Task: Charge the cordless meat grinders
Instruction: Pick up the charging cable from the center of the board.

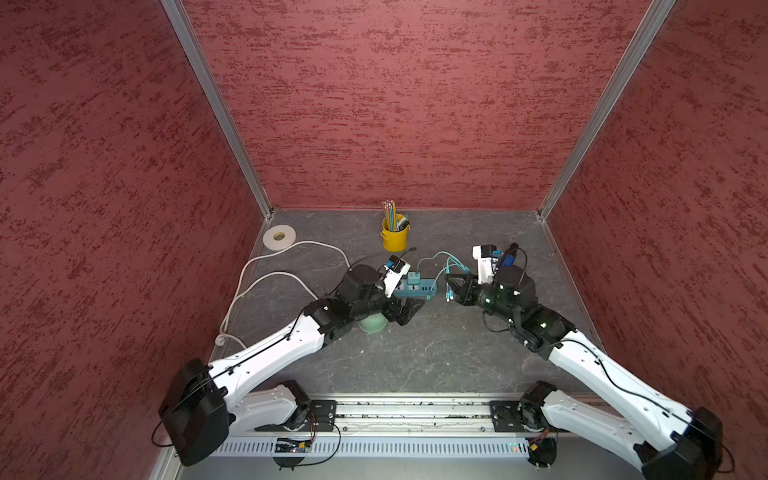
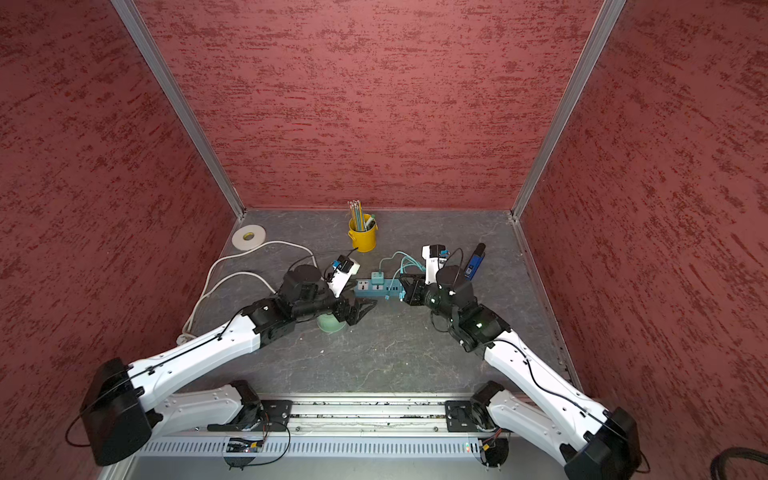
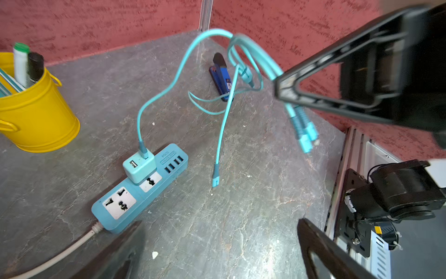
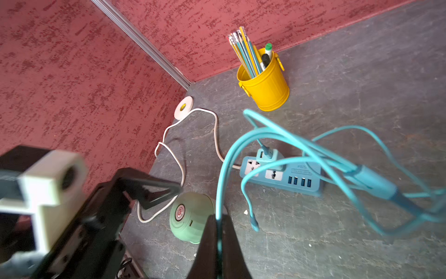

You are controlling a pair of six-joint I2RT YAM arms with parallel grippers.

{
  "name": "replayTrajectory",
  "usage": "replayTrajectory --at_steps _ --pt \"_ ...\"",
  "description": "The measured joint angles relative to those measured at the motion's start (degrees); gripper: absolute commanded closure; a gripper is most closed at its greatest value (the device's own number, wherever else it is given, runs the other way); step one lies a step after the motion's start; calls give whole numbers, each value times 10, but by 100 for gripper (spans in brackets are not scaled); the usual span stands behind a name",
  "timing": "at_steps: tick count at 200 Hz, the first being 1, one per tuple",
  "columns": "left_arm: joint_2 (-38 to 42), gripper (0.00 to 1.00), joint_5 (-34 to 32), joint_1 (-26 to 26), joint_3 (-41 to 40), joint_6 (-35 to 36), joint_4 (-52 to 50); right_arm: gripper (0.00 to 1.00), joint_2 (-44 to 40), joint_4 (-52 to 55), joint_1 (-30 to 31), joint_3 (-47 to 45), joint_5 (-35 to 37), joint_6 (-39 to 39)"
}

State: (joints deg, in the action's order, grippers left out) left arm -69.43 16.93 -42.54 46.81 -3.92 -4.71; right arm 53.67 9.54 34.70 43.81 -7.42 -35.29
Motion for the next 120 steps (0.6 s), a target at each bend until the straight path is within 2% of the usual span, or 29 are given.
replayTrajectory --at_steps 30,56,80,120 --pt "-63 0 64 -7 16 5 32 100 -3 -2 0 3 -12 0" --pt "-93 6 72 -12 16 4 64 100 -3 -2 0 13 -20 0" --pt "-116 17 65 -7 16 11 84 100 -4 -2 0 20 -26 0" --pt "-143 44 56 4 21 28 103 100 -7 -1 0 24 -30 0"
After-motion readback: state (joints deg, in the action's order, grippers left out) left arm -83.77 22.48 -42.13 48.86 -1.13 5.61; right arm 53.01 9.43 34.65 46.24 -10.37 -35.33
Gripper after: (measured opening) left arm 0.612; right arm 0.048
